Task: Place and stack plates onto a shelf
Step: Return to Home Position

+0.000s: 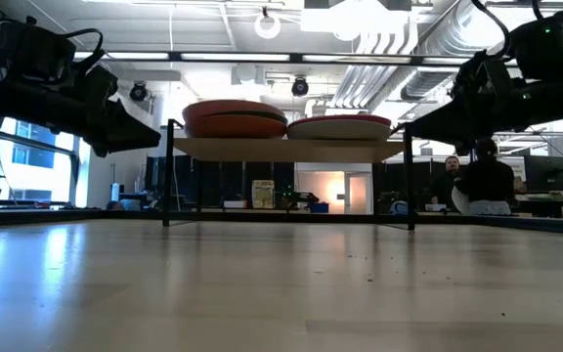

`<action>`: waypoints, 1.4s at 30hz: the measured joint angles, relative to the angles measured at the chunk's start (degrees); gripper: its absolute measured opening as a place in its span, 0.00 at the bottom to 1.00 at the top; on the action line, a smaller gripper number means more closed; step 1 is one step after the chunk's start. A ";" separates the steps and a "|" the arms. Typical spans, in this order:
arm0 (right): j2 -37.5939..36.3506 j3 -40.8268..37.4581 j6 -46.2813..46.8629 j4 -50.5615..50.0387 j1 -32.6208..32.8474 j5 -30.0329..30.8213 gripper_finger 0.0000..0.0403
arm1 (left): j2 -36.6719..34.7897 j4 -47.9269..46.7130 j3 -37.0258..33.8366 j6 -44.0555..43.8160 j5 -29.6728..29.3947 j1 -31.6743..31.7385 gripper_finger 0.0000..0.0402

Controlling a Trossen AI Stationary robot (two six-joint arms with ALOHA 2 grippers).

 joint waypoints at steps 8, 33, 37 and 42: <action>0.01 -0.84 -0.02 -2.65 0.00 0.14 0.19 | 0.09 -1.62 0.00 3.59 0.10 0.00 0.32; 0.05 -0.84 -0.43 -16.79 0.00 0.78 0.19 | 0.11 -8.79 0.00 0.51 1.35 0.07 0.32; 0.02 -0.84 -0.44 -16.79 -0.01 0.80 0.19 | 0.11 -8.79 0.00 0.51 1.28 0.07 0.32; -4.00 -0.84 -0.45 -17.48 0.26 1.00 0.19 | -0.80 -9.44 0.02 0.52 1.22 0.02 0.32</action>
